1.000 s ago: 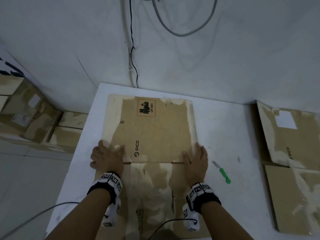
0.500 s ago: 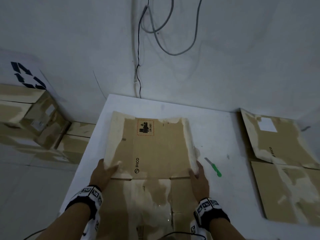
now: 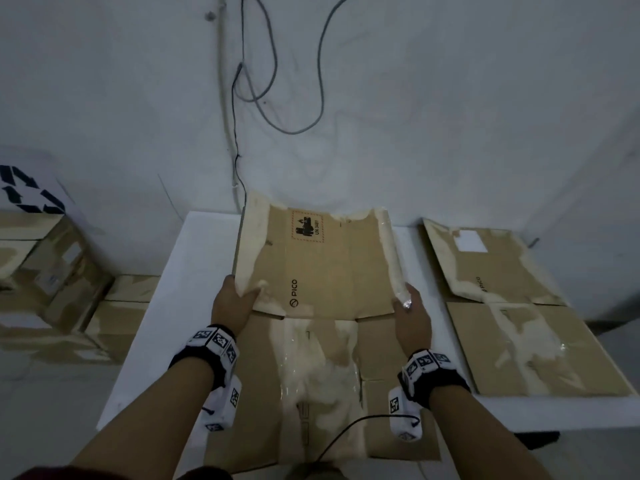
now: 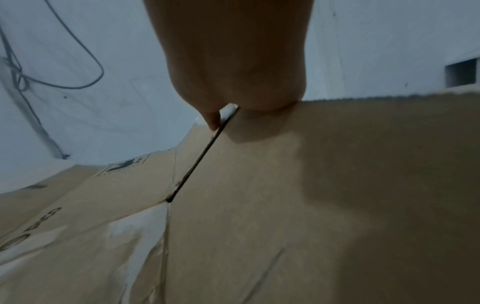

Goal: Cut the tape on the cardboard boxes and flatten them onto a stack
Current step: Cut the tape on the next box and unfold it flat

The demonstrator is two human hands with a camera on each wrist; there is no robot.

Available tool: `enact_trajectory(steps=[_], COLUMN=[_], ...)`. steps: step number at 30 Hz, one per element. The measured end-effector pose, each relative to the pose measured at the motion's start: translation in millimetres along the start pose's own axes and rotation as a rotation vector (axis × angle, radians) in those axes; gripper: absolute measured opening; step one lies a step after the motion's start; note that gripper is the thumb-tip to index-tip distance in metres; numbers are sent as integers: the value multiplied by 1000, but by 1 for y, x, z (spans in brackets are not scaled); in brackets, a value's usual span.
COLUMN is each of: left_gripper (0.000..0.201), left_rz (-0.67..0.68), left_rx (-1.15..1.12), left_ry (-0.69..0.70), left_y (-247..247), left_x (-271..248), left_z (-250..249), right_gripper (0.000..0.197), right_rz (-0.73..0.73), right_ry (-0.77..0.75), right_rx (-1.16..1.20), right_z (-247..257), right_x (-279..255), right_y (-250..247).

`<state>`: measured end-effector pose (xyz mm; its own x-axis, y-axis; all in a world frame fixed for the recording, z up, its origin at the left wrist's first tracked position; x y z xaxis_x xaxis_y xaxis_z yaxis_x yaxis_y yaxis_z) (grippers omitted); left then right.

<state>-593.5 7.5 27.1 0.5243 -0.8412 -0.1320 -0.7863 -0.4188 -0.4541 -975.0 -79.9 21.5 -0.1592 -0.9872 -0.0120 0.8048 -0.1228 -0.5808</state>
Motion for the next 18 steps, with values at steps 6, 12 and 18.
enact_trajectory(steps=[6,12,18], left_gripper=[48,42,44], left_rz=[39,62,68], left_rx=[-37,-83,-134], left_ry=[71,89,90], left_y=[73,175,285], left_x=[3,1,-6], left_z=[-70,-133,-196], right_gripper=[50,45,61], right_rz=[-54,-114,-132], right_ry=[31,22,7], right_rx=[-28,-36,-60], right_z=[-20,-56,-110], right_x=[58,128,214], right_y=[-80,-171,-258])
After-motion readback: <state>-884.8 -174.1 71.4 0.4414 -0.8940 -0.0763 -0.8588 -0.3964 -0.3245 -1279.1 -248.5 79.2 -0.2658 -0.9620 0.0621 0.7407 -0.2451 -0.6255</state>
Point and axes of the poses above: each hand's wrist, its own x-axis towards the middle knuckle, its own y-axis out of the palm, z = x × y, the point moved 8 cm from there along x, towards the middle knuckle, and after that the axes turned 3 degrees about x, right-handed, at the moved point
